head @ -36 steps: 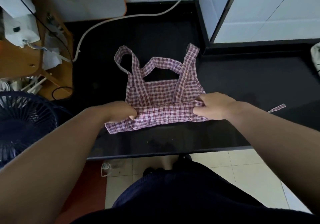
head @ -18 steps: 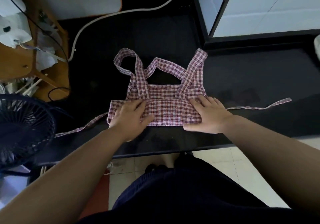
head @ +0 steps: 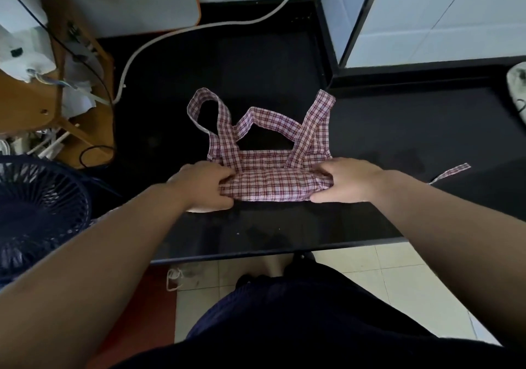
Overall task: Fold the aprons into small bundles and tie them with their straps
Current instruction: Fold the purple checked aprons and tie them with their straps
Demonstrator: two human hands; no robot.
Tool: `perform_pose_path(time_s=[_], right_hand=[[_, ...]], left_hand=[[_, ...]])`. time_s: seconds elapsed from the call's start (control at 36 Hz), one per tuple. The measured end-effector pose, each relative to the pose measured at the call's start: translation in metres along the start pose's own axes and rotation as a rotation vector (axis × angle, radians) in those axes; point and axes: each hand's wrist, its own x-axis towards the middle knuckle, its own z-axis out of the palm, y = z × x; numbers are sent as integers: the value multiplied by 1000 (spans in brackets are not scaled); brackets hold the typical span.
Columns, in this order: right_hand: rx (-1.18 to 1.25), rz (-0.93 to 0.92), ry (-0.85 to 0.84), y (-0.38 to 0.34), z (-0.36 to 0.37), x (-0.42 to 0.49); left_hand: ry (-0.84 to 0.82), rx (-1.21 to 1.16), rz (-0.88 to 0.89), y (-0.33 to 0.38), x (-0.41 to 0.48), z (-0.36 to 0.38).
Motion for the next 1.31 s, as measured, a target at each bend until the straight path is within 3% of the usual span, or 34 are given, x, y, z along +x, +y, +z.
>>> perform_pose_path(time_s=[0.22, 0.56, 0.69, 0.81, 0.89, 0.94, 1.0, 1.14, 1.31], right_hand=[[47, 16, 43, -4, -12, 5], [61, 53, 67, 3, -28, 12], [116, 100, 51, 1, -27, 14], [-101, 128, 203, -2, -33, 24], [-187, 86, 390, -3, -37, 33], [-173, 33, 373, -5, -37, 36], [-141, 0, 347, -8, -31, 33], [-276, 56, 374, -14, -8, 24], [-342, 140, 280, -15, -5, 36]], left_hand=[[-49, -286, -115, -7, 11, -18], [142, -129, -89, -16, 26, -23], [249, 106, -80, -15, 36, -24], [437, 278, -79, -6, 46, -28], [521, 172, -81, 4, 47, -24], [552, 35, -10, 10, 45, -16], [535, 2, 23, 12, 41, -6], [469, 268, 49, 15, 33, 13], [204, 359, 49, 10, 41, 21]])
